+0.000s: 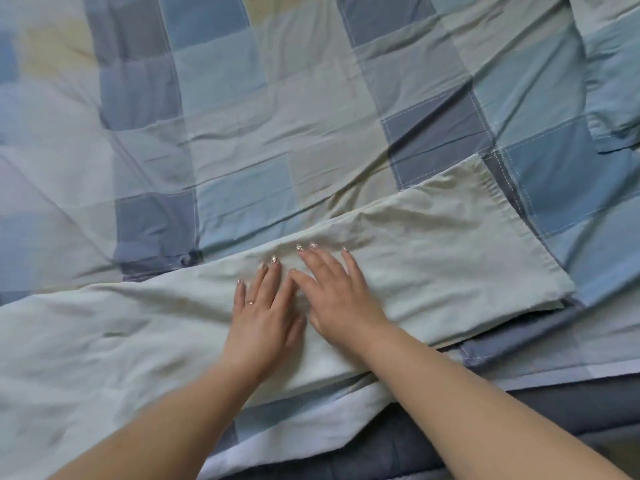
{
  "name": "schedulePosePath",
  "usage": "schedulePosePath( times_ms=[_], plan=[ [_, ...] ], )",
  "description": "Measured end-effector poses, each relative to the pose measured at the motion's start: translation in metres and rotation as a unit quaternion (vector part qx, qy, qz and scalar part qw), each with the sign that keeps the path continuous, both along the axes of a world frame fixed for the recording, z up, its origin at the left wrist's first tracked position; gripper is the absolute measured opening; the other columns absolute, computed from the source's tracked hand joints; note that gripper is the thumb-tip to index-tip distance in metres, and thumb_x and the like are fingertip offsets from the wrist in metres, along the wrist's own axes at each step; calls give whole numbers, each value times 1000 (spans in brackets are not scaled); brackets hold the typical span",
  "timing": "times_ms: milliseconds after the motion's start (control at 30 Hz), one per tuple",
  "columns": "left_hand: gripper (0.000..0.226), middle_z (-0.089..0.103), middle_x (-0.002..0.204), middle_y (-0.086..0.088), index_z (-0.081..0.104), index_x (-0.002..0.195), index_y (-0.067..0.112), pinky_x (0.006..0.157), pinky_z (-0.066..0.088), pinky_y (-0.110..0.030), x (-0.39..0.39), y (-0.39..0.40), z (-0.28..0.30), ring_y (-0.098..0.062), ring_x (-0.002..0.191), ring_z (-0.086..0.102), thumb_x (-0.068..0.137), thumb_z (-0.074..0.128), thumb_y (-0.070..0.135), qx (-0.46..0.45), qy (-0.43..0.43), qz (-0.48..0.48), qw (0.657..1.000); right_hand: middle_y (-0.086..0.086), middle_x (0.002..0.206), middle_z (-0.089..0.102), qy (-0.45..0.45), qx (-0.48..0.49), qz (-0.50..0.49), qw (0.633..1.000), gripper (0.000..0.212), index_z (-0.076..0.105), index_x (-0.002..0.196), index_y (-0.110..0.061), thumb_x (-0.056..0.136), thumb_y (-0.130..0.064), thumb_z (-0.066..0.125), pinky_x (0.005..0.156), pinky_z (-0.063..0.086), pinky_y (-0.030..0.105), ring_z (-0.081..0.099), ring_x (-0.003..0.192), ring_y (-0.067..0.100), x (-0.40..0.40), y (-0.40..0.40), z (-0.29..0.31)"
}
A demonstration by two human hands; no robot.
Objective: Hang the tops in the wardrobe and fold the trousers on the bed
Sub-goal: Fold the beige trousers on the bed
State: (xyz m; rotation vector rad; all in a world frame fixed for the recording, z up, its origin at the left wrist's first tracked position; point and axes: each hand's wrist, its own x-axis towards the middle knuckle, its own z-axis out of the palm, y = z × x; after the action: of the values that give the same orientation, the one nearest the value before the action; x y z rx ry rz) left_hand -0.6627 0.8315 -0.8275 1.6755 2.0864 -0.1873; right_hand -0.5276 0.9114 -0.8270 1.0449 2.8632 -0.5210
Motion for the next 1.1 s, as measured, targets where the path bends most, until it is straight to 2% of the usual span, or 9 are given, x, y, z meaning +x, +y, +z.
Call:
schedulePosePath(
  times_ms=[100,200,367,433,500,600,733,867,1100],
  plan=[
    [67,38,148,-20,50,137,9,107,27,-63,-21,-21,-16,-38,137,33,85,42,50,13,42,-60,997,2,146,44,-67,35,71,995,67,50,137,-30,74,-51,62,108,33,53,40,136,17,-14,-2,-26],
    [78,31,152,-16,43,142,16,114,15,-56,-58,-39,-24,-33,142,23,89,21,68,36,89,-36,995,1,160,6,-118,20,97,988,71,16,151,-31,87,-63,19,113,-9,56,0,147,18,-1,18,-47],
    [92,11,160,-11,24,151,23,114,7,-55,-145,-102,-27,-28,148,6,79,6,78,-47,184,173,966,1,160,-10,-190,45,-54,979,81,-4,151,-33,80,-74,1,112,-11,55,-14,146,17,42,81,-52],
    [96,13,159,-13,26,151,21,113,9,-57,-160,-118,-19,-31,147,10,77,3,79,-72,197,210,955,2,161,-4,-199,38,-104,974,76,2,151,-32,86,-70,12,113,-5,55,-8,147,17,50,99,-41],
    [95,14,159,-14,28,150,18,113,9,-57,-155,-115,-12,-30,147,10,77,6,76,-75,174,204,960,6,156,20,-143,34,-105,983,62,29,146,-28,91,-57,36,112,4,56,12,145,19,43,102,-29],
    [94,14,159,-14,29,150,17,114,5,-55,-117,-81,-8,-28,147,9,77,9,74,-23,101,160,982,3,123,54,-33,46,-91,994,31,61,115,-23,87,-37,60,114,7,54,43,122,23,25,99,-14],
    [93,-7,158,-6,5,146,28,115,-8,-48,-57,-21,-7,-23,146,-8,73,-14,81,36,32,70,996,-2,106,58,-33,61,-114,991,16,65,99,-23,91,-33,57,114,4,50,49,110,20,15,106,-10],
    [70,-36,147,4,-26,136,40,112,-23,-43,-20,13,-20,-16,140,-30,78,-3,74,48,33,0,998,3,112,57,-71,96,-123,985,19,64,102,-19,94,-28,50,114,14,47,46,112,24,14,132,-9],
    [80,-34,146,4,-12,147,37,111,-23,-46,0,18,-37,-18,134,-38,79,4,76,26,58,-32,997,-3,104,57,-23,23,25,999,24,65,98,-23,86,-43,62,101,28,32,49,107,19,21,141,-4]
  ],
)
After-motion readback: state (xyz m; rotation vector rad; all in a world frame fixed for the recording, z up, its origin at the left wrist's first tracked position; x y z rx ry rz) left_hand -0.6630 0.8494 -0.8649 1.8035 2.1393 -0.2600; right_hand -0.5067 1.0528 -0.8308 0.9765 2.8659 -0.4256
